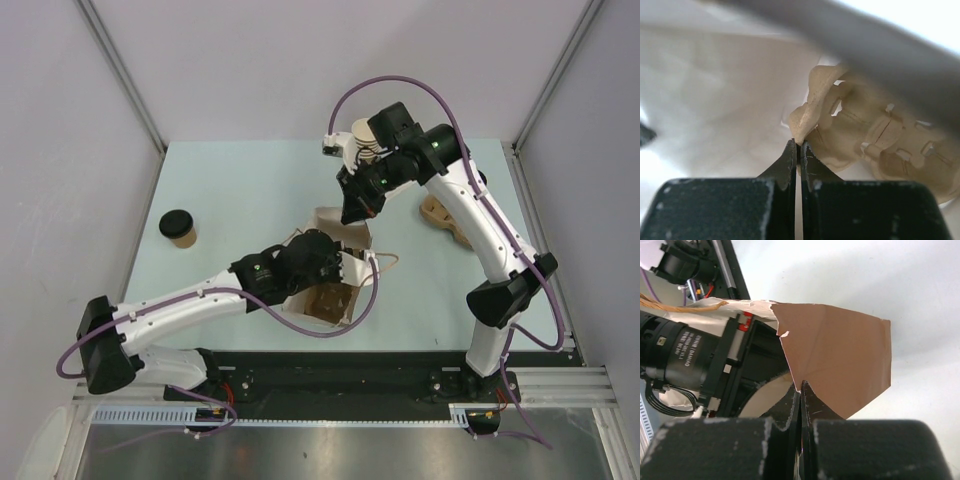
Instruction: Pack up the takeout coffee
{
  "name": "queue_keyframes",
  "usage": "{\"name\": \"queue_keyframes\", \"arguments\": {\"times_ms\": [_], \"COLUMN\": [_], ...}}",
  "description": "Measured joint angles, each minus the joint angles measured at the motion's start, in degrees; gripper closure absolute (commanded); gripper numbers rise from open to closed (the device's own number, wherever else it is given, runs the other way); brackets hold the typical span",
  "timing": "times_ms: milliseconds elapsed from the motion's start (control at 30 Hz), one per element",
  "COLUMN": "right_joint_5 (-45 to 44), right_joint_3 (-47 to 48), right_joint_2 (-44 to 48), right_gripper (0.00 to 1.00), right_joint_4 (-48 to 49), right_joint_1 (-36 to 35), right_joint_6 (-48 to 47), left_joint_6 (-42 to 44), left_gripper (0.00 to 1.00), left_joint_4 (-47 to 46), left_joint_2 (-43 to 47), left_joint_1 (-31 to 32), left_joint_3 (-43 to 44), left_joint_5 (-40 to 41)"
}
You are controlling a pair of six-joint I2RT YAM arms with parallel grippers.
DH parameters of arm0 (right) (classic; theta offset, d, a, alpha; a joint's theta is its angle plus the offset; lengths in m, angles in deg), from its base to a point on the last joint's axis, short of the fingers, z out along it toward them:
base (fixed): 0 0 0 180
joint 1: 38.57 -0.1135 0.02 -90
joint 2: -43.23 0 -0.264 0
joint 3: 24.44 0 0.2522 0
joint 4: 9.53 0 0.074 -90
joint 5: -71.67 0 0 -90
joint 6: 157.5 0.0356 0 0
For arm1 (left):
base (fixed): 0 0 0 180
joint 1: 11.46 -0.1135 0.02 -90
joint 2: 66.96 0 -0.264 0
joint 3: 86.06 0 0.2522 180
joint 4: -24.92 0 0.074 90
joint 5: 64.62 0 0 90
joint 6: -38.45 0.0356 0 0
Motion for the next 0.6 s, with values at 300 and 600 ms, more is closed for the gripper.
{"name": "queue_keyframes", "arguments": {"times_ms": [300, 600], "right_joint_5": [3.02, -1.86], "right_joint_3": [-0.07, -0.87], "right_joint_2": [0.0, 0.0], "right_gripper": [1.0, 1.0], "right_joint_4": [-0.15, -0.13], "right_joint_1": [0.04, -1.75], "right_joint_6": [-2.32, -1.29], "left_joint_6": [-2.47, -7.8], "left_gripper": [1.0, 1.0], "left_joint_4": [10.6, 18.64], "left_joint_2": [-2.34, -4.85], "left_joint_1": [-1.09, -1.14], "left_joint_3": [8.11, 12.59], "left_joint_5": [-5.68, -7.04]}}
